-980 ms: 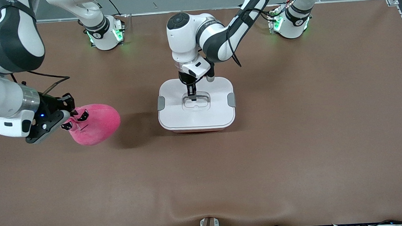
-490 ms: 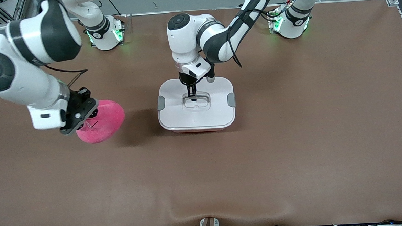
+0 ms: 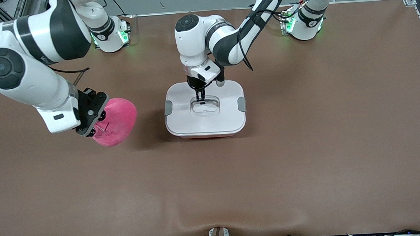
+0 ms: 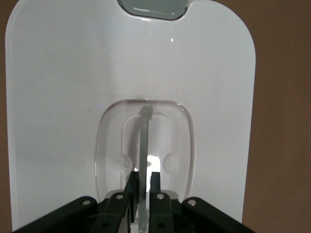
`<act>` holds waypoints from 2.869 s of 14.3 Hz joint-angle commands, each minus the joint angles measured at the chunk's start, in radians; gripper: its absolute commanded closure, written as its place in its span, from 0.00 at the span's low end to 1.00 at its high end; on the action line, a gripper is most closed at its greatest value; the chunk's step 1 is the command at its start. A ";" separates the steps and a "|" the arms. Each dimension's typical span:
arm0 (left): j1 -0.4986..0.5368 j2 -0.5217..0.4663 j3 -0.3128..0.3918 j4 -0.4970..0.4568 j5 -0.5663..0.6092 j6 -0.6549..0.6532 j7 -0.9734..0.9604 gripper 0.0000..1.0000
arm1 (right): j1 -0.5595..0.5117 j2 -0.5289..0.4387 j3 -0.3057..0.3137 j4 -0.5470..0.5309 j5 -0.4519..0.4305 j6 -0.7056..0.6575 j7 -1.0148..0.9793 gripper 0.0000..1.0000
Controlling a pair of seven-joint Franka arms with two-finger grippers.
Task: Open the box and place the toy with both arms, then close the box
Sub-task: 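Lift the pink plush with the right gripper toward the box, then lift the lid off with the left gripper while the right gripper carries the plush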
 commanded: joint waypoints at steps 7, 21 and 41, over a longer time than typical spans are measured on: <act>-0.002 0.004 0.001 0.015 0.038 0.013 -0.054 1.00 | -0.054 -0.003 0.004 0.044 0.056 -0.037 -0.222 1.00; 0.001 -0.077 -0.010 0.011 0.026 -0.082 -0.039 1.00 | 0.010 0.009 0.010 0.033 0.004 -0.006 -0.359 1.00; 0.383 -0.292 -0.010 0.011 -0.284 -0.358 0.904 1.00 | 0.312 0.004 0.011 0.036 0.025 0.092 -0.661 1.00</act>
